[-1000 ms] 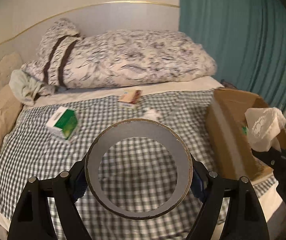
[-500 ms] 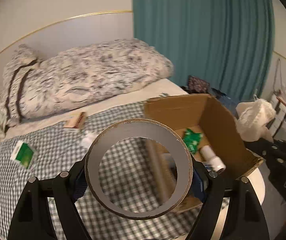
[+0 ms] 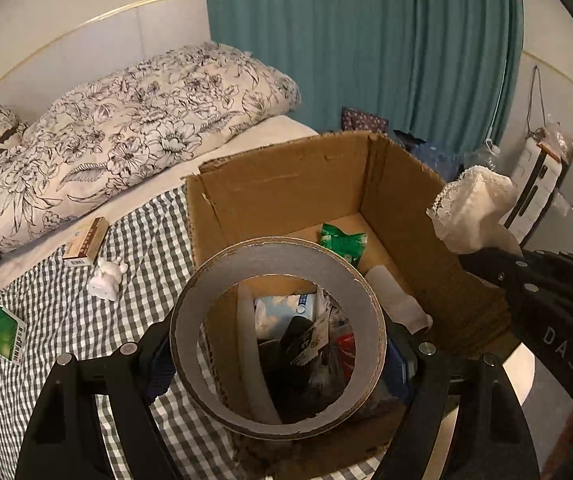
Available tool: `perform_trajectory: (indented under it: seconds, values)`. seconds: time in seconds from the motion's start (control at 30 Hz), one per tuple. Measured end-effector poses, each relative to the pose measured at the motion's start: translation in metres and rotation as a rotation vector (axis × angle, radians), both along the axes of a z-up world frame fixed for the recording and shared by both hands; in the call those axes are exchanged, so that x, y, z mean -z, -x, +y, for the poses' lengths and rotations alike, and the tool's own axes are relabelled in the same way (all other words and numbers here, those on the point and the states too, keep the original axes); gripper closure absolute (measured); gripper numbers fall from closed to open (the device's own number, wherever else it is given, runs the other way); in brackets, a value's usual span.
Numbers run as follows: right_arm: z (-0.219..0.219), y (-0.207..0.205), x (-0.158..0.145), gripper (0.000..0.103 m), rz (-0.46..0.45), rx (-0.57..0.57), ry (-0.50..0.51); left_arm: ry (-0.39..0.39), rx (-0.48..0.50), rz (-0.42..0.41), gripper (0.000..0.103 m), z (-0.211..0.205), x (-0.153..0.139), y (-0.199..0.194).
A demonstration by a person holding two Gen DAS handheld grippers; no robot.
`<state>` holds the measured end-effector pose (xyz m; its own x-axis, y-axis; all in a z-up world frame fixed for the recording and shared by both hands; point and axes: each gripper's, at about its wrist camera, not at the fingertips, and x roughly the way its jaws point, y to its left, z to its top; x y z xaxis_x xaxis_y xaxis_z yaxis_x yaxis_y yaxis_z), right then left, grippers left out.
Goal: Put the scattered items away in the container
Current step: 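Carry the tape roll and tissue in both tools over the box, then open both tools to drop the tape roll and tissue into the box, then move both tools back over the remaining items on the cloth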
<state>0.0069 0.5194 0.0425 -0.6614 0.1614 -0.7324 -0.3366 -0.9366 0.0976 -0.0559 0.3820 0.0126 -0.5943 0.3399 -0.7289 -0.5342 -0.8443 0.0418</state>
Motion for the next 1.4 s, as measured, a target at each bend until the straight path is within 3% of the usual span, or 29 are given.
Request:
perform_trajectory:
  seconds: [0.1, 0.13, 0.17, 0.2, 0.23, 0.3, 0.67, 0.97, 1.13, 1.4]
  values:
    - [0.001, 0.005, 0.006, 0.089, -0.01, -0.003, 0.004, 0.003, 0.004, 0.007, 0.018, 0.002, 0.002, 0.002]
    - [0.0, 0.007, 0.008, 0.084, -0.009, -0.007, 0.008, 0.008, 0.012, 0.009, 0.013, 0.004, 0.003, 0.002]
    - [-0.002, 0.009, 0.008, 0.059, -0.007, -0.019, 0.009, 0.025, 0.017, 0.014, 0.003, 0.006, 0.004, 0.002]
    - [-0.006, 0.01, 0.007, 0.026, -0.008, -0.029, -0.008, 0.054, 0.016, 0.028, 0.0, 0.008, 0.005, 0.0]
    - [-0.008, 0.01, 0.006, 0.017, -0.005, -0.019, -0.038, 0.079, 0.015, 0.046, 0.0, 0.009, 0.007, -0.002]
    - [-0.017, 0.007, 0.0, 0.016, 0.019, -0.002, -0.096, 0.098, 0.028, 0.067, 0.0, 0.008, 0.007, -0.006]
    - [-0.041, 0.001, -0.017, 0.016, 0.057, -0.024, -0.066, 0.031, -0.034, 0.066, 0.0, -0.038, -0.017, -0.006]
    - [-0.079, -0.015, -0.029, 0.016, 0.1, -0.051, -0.043, -0.014, -0.153, 0.02, 0.0, -0.114, -0.025, -0.015]
    - [-0.117, -0.026, -0.022, 0.016, 0.106, -0.104, -0.016, -0.02, -0.248, 0.004, 0.0, -0.17, -0.016, -0.024]
    - [-0.202, -0.026, 0.015, 0.016, 0.057, -0.218, 0.003, -0.013, -0.404, -0.053, 0.0, -0.259, 0.014, -0.028]
